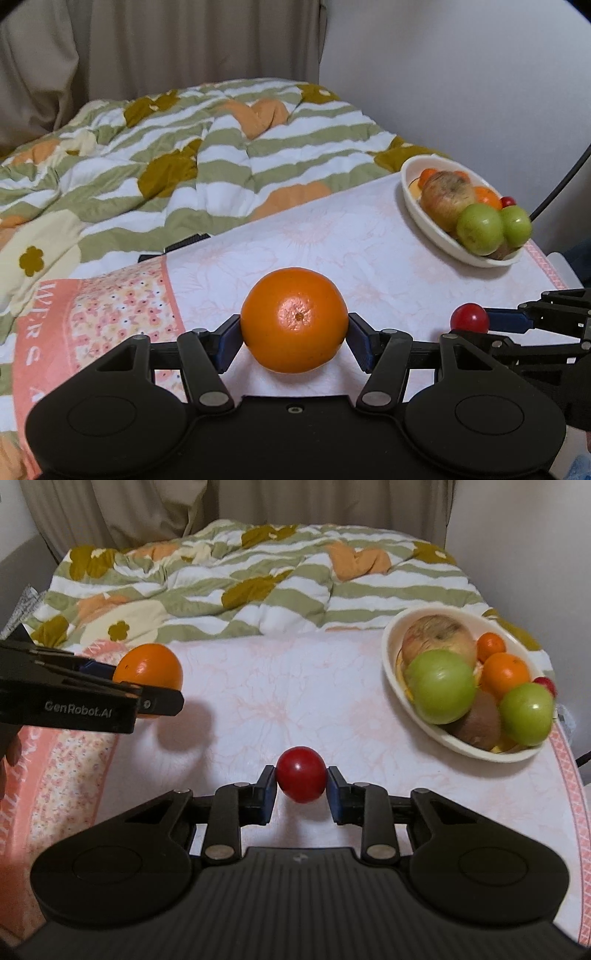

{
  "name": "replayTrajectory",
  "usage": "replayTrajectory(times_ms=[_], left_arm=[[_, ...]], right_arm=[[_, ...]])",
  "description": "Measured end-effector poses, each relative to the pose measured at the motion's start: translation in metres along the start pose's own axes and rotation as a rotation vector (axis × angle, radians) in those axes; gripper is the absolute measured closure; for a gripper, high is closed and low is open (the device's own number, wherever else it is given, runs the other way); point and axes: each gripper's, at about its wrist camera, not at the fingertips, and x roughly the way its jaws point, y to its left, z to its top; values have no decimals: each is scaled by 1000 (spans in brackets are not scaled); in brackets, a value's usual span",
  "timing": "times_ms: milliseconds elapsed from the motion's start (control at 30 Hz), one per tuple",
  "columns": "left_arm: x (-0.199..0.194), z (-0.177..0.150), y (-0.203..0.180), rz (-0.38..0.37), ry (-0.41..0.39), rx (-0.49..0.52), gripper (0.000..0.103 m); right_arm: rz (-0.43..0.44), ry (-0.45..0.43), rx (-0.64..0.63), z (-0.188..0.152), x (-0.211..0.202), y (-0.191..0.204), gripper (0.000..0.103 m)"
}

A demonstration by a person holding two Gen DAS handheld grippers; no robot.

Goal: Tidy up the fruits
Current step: 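Carry the orange and tomato into the bowl and open both tools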

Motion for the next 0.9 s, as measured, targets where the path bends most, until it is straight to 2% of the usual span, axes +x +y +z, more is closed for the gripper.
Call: replayTrajectory(times_ms=[267, 500, 700, 900], left_arm=[[-49, -8, -32, 39, -77, -21, 39], [-81, -16, -82, 88, -127, -68, 39], [-91, -19, -127, 119, -156, -98, 39], [-88, -9, -168, 139, -188, -117, 39]], right_arm=[[18, -69, -9, -10, -52, -16, 59], [74, -88, -16, -33, -94, -48, 59], [103, -121, -45, -44, -118, -89, 59], [105, -152, -88, -37, -131, -140, 59]])
